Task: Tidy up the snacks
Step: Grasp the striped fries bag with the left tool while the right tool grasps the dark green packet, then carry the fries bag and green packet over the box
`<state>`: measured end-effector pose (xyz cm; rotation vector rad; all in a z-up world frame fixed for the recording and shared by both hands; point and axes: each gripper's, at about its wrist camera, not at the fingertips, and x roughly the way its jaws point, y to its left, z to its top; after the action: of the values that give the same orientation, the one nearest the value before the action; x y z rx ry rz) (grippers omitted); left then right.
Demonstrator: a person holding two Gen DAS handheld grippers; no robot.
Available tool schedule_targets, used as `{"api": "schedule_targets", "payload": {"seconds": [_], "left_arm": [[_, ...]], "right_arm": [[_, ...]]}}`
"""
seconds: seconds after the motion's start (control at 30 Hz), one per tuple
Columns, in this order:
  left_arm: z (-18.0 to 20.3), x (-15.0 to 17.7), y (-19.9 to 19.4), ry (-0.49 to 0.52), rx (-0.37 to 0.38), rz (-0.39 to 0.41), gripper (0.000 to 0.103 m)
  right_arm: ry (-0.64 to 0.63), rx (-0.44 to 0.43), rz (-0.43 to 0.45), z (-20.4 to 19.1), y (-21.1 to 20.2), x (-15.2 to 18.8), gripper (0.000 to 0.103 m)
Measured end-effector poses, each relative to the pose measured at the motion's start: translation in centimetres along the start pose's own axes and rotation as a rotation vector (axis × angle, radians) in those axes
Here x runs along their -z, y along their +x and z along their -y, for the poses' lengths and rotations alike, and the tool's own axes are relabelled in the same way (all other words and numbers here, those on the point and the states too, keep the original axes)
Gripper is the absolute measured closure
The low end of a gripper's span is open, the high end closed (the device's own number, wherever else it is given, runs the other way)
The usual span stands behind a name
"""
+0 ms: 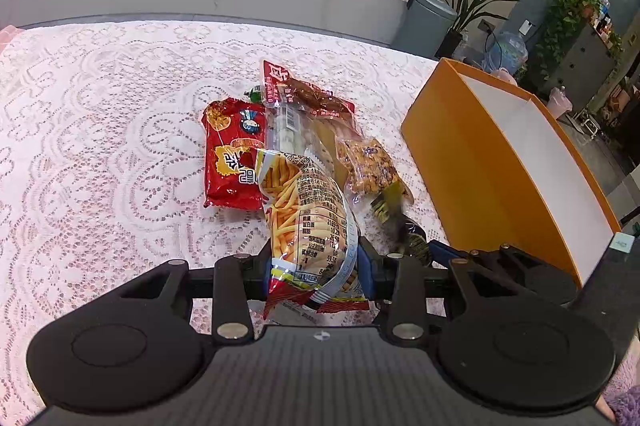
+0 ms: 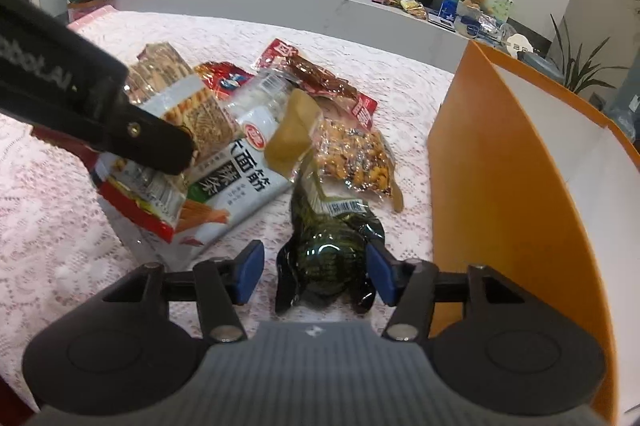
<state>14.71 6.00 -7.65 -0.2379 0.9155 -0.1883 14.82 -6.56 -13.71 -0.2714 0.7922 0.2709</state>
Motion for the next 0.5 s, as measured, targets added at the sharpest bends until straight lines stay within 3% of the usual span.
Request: {"api": "schedule_targets", "payload": {"seconds": [0.07,0.13,0.17,0.5], "left_arm": [[0.0,0.0,0.0,0.002,0.000,-0.003,0.060],[0.1,0.1,-0.1,0.004,-0.001,-0.003,0.060],[0.1,0.1,-0.2,0.006,-0.002,-0.001,0.060],[0.6,0.3,-2.4,0.027,-0.017,0.032,0.060]], "right_arm": [[0.014,0.017,-0.006,0.2,0.4,0.1,0.046],[0.039,0.033,-0.011,0.8,0.6,0.1,0.056],[0.051,0.044,-0.016,1.1,0.6,0.1,0.066],[0.058,0.035,0.035,1.8,-1.5,-0.9,0.067]]}}
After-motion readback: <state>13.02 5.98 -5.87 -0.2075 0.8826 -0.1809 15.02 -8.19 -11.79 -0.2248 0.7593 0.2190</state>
